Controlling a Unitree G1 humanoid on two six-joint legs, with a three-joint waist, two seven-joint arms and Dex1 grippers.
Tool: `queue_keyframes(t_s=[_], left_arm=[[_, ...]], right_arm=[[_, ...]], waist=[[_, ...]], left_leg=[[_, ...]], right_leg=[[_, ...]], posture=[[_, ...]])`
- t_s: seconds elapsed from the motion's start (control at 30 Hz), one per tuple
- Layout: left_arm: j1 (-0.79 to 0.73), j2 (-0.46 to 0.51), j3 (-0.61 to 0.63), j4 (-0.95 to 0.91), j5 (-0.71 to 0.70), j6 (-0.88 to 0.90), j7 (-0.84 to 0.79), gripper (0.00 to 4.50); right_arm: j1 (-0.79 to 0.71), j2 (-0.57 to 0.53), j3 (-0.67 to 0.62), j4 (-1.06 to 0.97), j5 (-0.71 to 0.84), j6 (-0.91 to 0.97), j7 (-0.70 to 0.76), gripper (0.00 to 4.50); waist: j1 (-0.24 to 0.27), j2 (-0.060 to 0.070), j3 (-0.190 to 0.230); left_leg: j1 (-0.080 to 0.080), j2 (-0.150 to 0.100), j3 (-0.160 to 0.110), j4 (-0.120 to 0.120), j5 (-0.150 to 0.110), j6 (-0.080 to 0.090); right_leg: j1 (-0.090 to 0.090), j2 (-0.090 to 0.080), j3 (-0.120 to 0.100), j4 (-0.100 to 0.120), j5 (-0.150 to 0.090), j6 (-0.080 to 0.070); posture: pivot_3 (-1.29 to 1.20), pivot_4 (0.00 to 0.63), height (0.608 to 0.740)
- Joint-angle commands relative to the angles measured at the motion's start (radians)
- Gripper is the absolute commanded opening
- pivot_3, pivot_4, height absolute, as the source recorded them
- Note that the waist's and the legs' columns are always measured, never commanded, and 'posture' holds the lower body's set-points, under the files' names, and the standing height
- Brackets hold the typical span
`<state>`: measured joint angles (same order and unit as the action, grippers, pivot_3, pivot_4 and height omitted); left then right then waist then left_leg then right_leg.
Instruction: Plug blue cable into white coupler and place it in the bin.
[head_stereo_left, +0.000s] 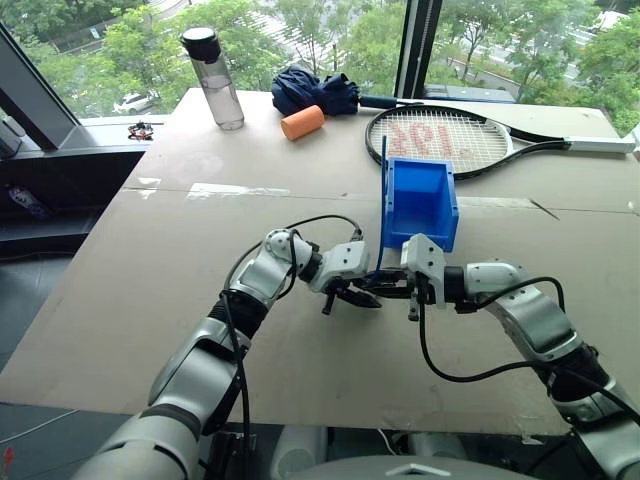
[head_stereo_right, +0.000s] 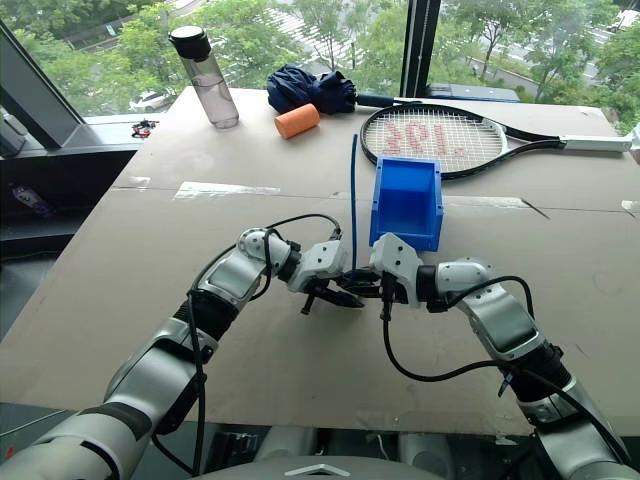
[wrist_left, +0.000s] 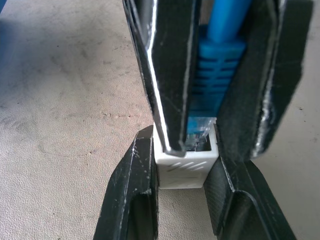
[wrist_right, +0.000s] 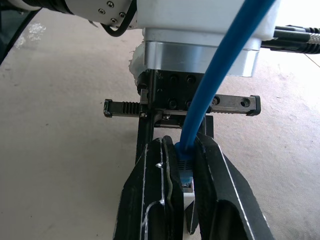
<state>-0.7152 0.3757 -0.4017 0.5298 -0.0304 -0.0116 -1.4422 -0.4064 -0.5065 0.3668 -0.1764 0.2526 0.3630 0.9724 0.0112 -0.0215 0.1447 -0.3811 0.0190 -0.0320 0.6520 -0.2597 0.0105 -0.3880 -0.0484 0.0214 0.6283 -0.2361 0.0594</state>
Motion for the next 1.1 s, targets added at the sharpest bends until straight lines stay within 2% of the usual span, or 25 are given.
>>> queue_keyframes(t_s=[0.03,0.43,0.83,1.0,1.1], left_arm=[[0.008,-0.007,-0.017,-0.012,0.015,0.001,0.001,0.60],[0.021,-0.016,-0.021,-0.034,0.012,0.012,0.011,0.60],[0.038,-0.019,-0.014,-0.051,0.011,0.026,0.022,0.60],[0.043,-0.024,-0.016,-0.066,0.010,0.030,0.028,0.60],[0.068,-0.010,-0.004,-0.123,-0.021,0.085,0.014,0.60]], right_arm=[[0.003,-0.004,0.053,0.007,-0.038,0.009,0.029,0.00],[-0.010,-0.027,0.137,0.106,-0.137,0.069,0.069,0.00],[0.064,-0.063,0.097,0.118,-0.149,0.026,0.079,0.00],[0.046,-0.037,0.094,0.118,-0.134,0.035,0.075,0.00],[0.053,-0.009,0.034,0.086,-0.073,0.043,0.056,0.00]], waist=[[-0.001,0.000,0.000],[-0.002,0.000,-0.010],[0.002,0.004,-0.020],[0.002,0.004,-0.020],[0.001,0.004,-0.020]], left_leg=[[0.000,0.000,0.000,0.000,0.000,0.000],[0.002,0.000,0.000,0.000,0.000,0.000],[0.002,0.000,-0.001,0.000,0.000,0.000],[0.002,0.000,-0.001,0.000,0.000,0.000],[0.002,0.000,-0.001,0.000,0.000,0.000]], right_leg=[[0.000,0.000,0.000,0.000,0.000,0.000],[0.002,0.000,0.000,0.000,0.000,0.000],[0.002,0.000,-0.001,-0.001,0.000,0.000],[0.002,0.000,-0.001,-0.001,0.000,0.000],[0.002,0.000,-0.001,-0.001,0.000,0.000]], posture=[[0.00,0.150,0.740],[0.00,0.150,0.740],[0.00,0.150,0.740],[0.00,0.150,0.740],[0.00,0.150,0.740]])
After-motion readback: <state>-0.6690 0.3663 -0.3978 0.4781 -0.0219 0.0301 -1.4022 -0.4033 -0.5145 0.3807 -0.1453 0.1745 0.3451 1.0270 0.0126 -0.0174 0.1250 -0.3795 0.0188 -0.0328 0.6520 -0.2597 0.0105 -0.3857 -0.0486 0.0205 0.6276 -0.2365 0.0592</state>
